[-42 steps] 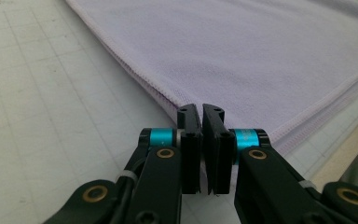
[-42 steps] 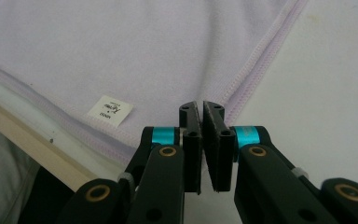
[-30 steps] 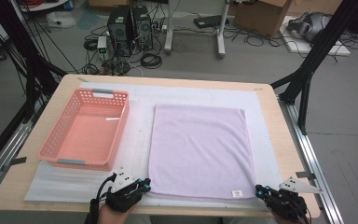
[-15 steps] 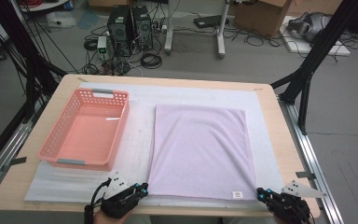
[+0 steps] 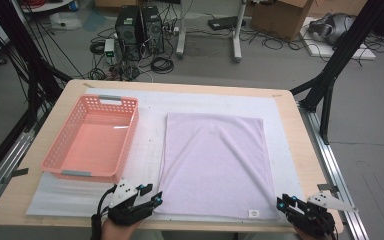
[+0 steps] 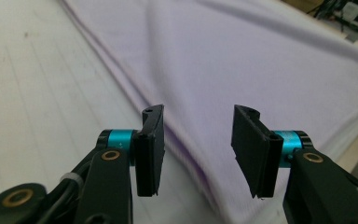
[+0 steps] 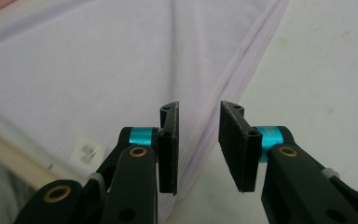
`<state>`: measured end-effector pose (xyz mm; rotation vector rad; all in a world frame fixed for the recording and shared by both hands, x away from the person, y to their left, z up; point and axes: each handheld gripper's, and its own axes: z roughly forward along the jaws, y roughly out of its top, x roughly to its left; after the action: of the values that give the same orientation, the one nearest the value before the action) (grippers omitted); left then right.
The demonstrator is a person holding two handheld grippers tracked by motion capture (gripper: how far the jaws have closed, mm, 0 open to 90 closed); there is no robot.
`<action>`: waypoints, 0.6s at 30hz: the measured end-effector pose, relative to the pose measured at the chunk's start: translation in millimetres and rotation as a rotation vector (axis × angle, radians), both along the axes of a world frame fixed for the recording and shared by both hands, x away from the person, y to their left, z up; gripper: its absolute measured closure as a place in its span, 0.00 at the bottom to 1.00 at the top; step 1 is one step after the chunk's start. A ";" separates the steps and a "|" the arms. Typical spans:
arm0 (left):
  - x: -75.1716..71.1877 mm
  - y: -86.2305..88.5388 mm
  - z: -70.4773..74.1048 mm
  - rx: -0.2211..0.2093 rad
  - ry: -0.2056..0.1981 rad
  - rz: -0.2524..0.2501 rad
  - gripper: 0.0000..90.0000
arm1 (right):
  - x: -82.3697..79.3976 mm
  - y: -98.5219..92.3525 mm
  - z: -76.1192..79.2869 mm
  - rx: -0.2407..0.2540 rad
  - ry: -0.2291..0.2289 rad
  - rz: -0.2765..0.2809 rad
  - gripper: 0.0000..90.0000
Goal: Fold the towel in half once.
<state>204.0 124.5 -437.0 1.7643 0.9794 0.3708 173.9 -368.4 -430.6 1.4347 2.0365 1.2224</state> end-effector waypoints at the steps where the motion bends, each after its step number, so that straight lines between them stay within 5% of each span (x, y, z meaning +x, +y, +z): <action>1: 7.0 -0.4 0.5 -0.003 -0.007 -0.003 0.61 | 4.6 -1.1 -0.2 0.004 0.000 -0.010 0.78; 7: 45.1 1.0 -4.9 -0.001 0.032 0.005 0.67 | 48.2 -1.9 -5.8 -0.022 0.021 -0.065 0.84; 15: 61.2 -1.9 -12.3 -0.002 0.067 -0.015 0.68 | 103.5 19.9 -12.8 -0.033 0.050 -0.071 0.83; 17: 62.4 -2.7 -13.2 0.009 0.072 -0.008 0.68 | 114.0 25.2 -19.2 -0.060 0.090 -0.064 0.92; 18: 62.4 -2.7 -13.1 0.014 0.074 -0.004 0.69 | 115.2 25.9 -18.7 -0.078 0.073 -0.076 0.95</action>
<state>266.4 121.9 -450.1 1.8027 1.0277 0.3122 289.0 -342.5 -449.3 1.5259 2.0335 1.0621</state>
